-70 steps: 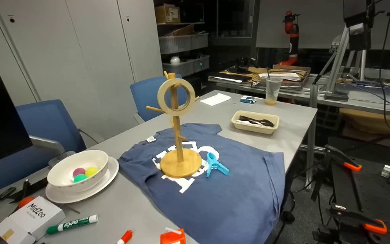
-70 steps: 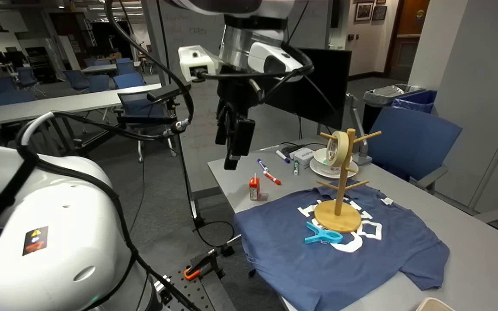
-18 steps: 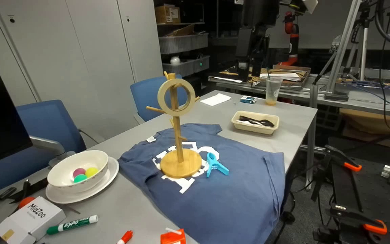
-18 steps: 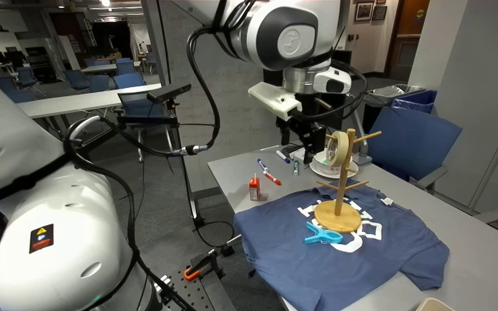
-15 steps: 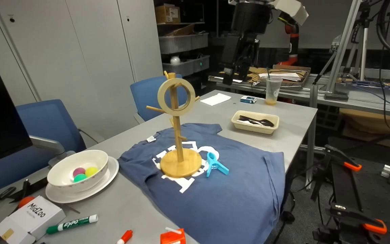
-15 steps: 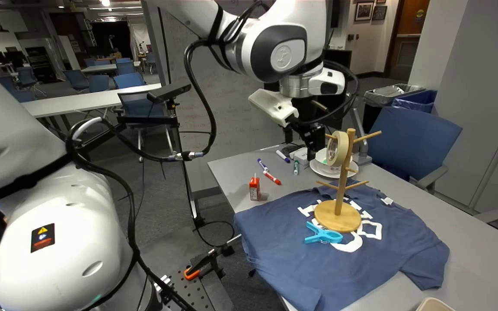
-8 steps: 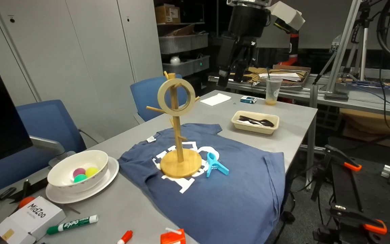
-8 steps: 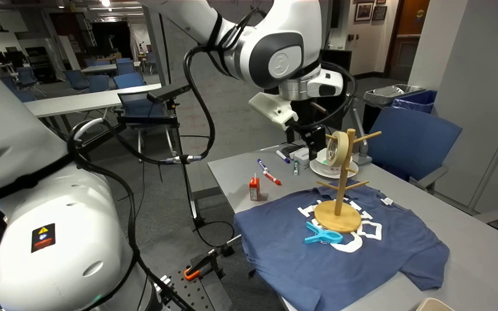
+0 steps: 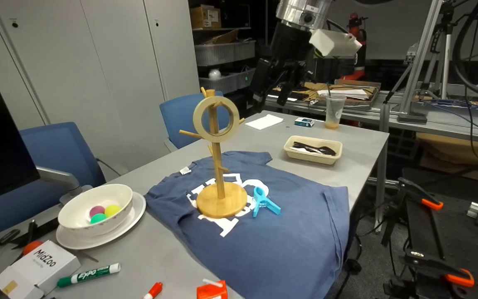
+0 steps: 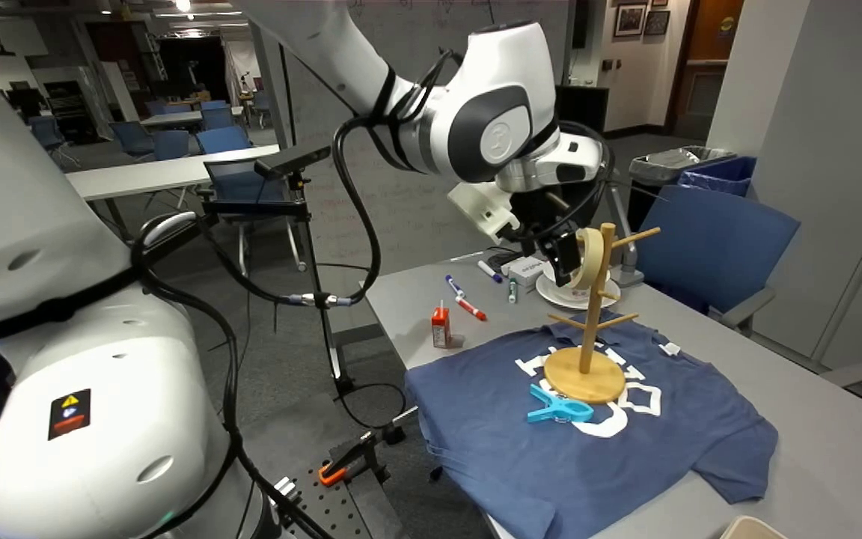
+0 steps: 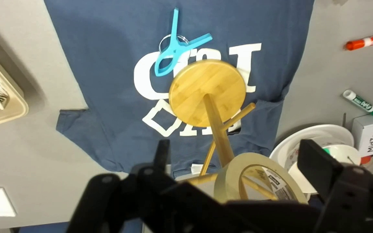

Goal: Remove the masking tape from the rack.

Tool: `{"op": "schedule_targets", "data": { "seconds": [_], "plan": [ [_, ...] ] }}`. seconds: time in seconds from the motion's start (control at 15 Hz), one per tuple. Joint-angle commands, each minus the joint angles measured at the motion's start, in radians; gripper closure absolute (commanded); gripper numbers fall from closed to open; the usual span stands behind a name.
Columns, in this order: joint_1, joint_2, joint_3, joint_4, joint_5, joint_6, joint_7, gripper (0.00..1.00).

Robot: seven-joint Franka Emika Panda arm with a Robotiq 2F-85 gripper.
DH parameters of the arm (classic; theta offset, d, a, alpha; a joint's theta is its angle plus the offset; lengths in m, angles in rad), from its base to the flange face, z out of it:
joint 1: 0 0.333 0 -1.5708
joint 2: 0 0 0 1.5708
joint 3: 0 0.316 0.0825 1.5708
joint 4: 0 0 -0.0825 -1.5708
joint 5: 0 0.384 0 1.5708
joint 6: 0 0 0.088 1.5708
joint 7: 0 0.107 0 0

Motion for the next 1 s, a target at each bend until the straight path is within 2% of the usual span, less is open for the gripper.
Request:
{"op": "schedule_targets", "data": {
  "seconds": [0.0,0.67,0.93],
  "plan": [
    [-0.046,0.064,0.032,-0.004,-0.13,0.119,0.165,0.0],
    [-0.041,0.16,0.019,0.021,-0.421,0.285,0.514,0.0],
    [-0.053,0.184,0.007,0.056,-0.644,0.324,0.7,0.0]
  ]
}}
